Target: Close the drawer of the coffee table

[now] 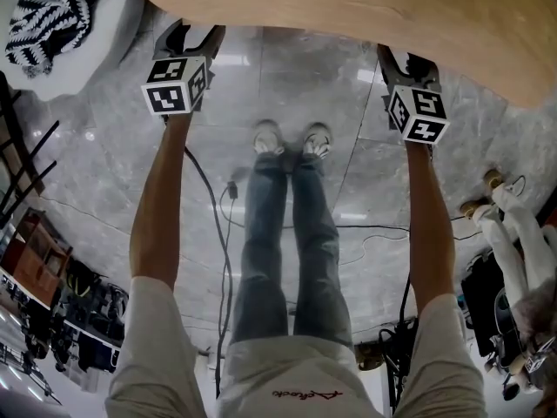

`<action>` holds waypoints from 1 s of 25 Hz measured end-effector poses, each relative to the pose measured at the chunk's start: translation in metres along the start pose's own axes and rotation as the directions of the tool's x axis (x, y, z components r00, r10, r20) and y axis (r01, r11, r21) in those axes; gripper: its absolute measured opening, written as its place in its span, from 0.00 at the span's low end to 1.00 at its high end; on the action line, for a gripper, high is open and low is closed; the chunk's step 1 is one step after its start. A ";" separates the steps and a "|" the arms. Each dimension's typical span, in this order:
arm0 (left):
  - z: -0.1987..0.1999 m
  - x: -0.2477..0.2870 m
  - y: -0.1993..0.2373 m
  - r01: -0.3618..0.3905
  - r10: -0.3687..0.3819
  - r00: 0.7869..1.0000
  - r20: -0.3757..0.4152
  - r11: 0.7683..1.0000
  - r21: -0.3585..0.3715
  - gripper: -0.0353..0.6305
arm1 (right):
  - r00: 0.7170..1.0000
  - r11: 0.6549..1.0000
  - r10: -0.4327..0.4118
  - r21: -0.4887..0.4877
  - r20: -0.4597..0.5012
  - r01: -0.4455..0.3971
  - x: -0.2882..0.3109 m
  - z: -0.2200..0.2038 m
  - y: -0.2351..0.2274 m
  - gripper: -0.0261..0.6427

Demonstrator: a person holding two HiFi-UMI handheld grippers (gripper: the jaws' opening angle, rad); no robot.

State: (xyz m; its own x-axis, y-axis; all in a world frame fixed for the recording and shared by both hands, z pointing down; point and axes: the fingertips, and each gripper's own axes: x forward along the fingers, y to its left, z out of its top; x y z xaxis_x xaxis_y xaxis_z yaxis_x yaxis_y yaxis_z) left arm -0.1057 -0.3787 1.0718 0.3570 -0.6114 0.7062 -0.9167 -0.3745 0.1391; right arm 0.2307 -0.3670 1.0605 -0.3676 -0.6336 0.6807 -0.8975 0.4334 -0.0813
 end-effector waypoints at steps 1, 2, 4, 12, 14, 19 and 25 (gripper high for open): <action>0.000 0.000 0.000 -0.001 0.001 1.000 -0.001 1.000 0.001 0.44 | 1.000 1.000 -0.003 0.005 0.004 0.003 0.001 0.000 0.000 0.37; 0.000 0.000 0.001 -0.002 0.002 1.000 -0.001 1.000 0.000 0.44 | 1.000 1.000 -0.008 0.010 0.007 0.008 0.001 0.000 0.000 0.37; 0.000 0.001 0.000 -0.006 0.006 1.000 0.000 1.000 -0.002 0.44 | 1.000 0.999 -0.024 0.023 0.011 0.023 0.001 -0.001 0.000 0.38; -0.002 -0.006 0.000 -0.044 0.045 0.999 0.016 0.996 -0.079 0.45 | 0.999 0.999 -0.035 0.034 -0.010 0.035 -0.003 -0.004 -0.002 0.40; -0.010 -0.009 -0.004 -0.046 0.047 0.999 0.010 0.993 -0.105 0.47 | 0.999 0.999 -0.032 0.038 -0.026 0.033 -0.008 -0.010 0.000 0.39; -0.035 -0.024 -0.020 -0.014 0.012 0.999 -0.031 0.997 -0.076 0.38 | 0.999 0.999 -0.032 0.043 -0.040 0.033 -0.021 -0.024 0.010 0.29; -0.051 -0.044 -0.048 0.032 -0.033 0.999 -0.034 0.999 -0.022 0.06 | 0.999 0.998 -0.035 0.046 -0.040 0.037 -0.037 -0.037 0.029 0.05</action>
State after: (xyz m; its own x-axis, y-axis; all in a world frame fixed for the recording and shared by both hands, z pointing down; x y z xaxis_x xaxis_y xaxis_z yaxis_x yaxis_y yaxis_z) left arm -0.0869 -0.2977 1.0694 0.3803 -0.5747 0.7247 -0.9086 -0.3786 0.1766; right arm 0.2272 -0.3069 1.0598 -0.3259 -0.6222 0.7118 -0.9208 0.3796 -0.0898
